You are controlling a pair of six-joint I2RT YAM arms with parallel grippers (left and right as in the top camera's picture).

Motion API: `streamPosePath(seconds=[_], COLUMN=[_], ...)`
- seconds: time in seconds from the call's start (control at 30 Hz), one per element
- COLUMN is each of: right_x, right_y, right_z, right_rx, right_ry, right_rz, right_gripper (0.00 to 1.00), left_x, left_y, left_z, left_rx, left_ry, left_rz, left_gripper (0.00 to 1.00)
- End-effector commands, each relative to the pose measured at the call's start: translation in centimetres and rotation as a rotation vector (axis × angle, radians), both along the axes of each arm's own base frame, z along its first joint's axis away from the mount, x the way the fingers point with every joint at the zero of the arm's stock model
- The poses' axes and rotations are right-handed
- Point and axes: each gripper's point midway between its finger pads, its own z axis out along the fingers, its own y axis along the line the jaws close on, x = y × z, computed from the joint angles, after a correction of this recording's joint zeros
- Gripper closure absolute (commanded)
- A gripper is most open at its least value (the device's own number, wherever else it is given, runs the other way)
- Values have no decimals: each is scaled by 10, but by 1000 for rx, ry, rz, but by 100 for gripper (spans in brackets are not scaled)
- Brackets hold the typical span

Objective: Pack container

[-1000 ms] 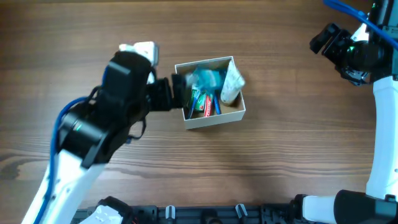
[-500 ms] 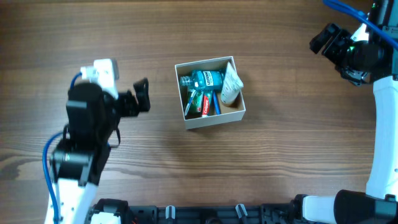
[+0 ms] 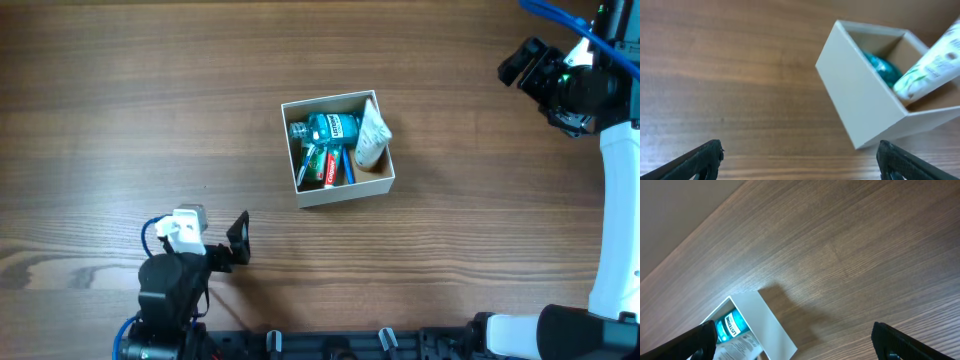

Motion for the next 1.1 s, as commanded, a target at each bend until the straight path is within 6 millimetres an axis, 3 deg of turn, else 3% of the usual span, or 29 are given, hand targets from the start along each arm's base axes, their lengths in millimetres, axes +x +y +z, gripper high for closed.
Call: streamPosePath(seconds=[0.0, 0.53, 0.6, 0.67, 0.73, 0.8, 0.83, 0.9, 0.97, 1.07], right_x=[1, 0, -10, -34, -49, -63, -68, -79, -95, -117], right_y=[0, 1, 8, 20, 13, 29, 35, 45, 45, 44], right_z=[-2, 0, 20, 55, 80, 111, 115, 110, 87, 31], right_rx=[15, 15, 7, -47, -137, -249, -287, -349, -367, -377], right_ry=[5, -1, -58, -155, -238, -414, -472, -582, -651, -722], right_rz=[-4, -4, 11, 35, 4, 167, 221, 307, 305, 291], right_gripper=[0, 0, 0, 0, 0, 0, 0, 0, 0, 0], left_x=[1, 1, 1, 1, 1, 1, 1, 1, 1, 1], left_y=[-2, -2, -2, -2, -2, -2, -2, -2, -2, -2], left_z=[12, 12, 12, 12, 12, 12, 12, 12, 12, 12], left_rx=[3, 3, 3, 3, 3, 3, 3, 3, 3, 3], left_ry=[-70, -69, -69, -69, -69, -69, -69, -69, -69, -69], left_rz=[-18, -18, -18, -18, -18, -18, -18, -18, -18, -18], left_gripper=[0, 0, 0, 0, 0, 0, 0, 0, 0, 0])
